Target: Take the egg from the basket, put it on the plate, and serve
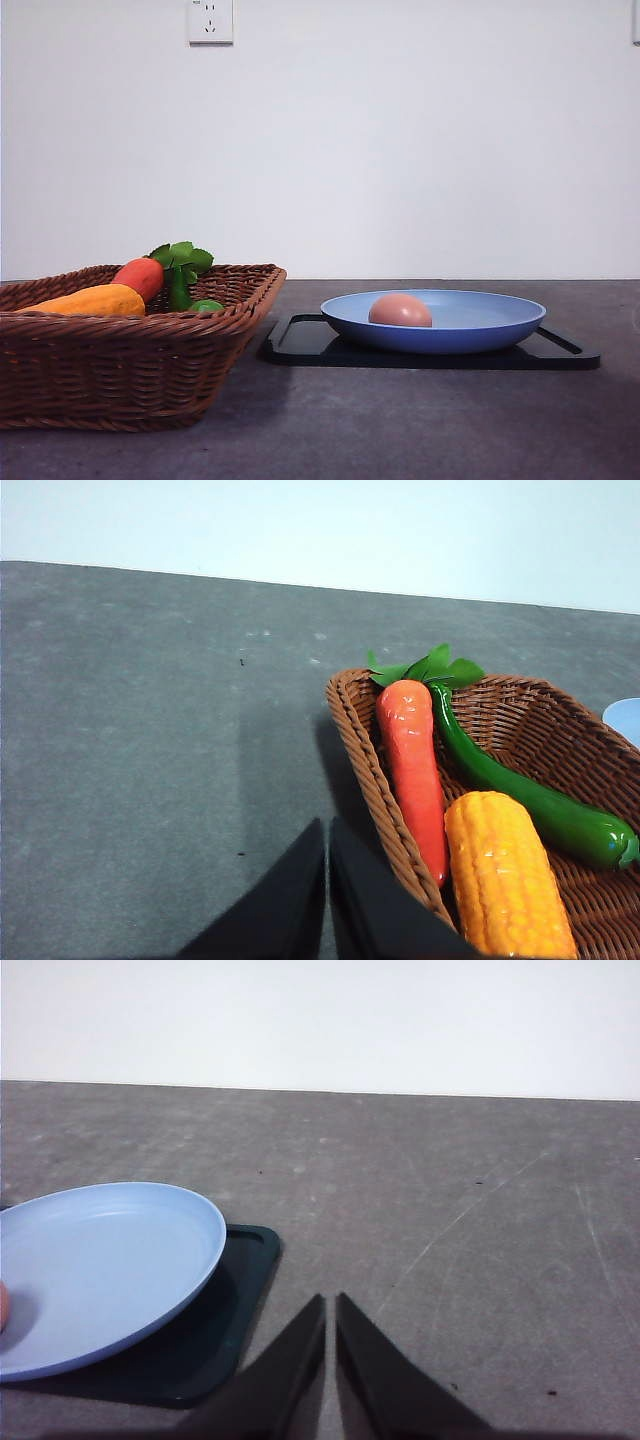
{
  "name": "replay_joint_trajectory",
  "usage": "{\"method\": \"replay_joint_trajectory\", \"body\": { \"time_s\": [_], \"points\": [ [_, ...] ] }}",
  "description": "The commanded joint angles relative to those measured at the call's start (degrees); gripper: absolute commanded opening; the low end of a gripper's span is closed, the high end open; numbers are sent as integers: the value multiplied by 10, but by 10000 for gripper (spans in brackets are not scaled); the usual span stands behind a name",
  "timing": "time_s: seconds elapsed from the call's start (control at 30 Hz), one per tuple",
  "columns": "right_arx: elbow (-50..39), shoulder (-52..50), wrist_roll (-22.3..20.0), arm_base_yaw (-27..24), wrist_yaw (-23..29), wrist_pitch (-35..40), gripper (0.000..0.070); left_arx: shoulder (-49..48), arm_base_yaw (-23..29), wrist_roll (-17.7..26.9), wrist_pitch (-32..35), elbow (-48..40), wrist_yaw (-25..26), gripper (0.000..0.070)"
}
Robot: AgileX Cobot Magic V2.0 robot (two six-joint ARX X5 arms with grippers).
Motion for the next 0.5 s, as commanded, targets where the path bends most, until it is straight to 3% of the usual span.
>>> {"method": "replay_joint_trajectory", "body": {
  "time_s": [0.0,0.47],
  "points": [
    [-2,-1,-2,0,2,5,0,-1,0,-1,5,-16,-1,0],
    [-2,-1,-2,0,2,5,0,-1,0,-1,5,-16,-1,0]
  ]
}}
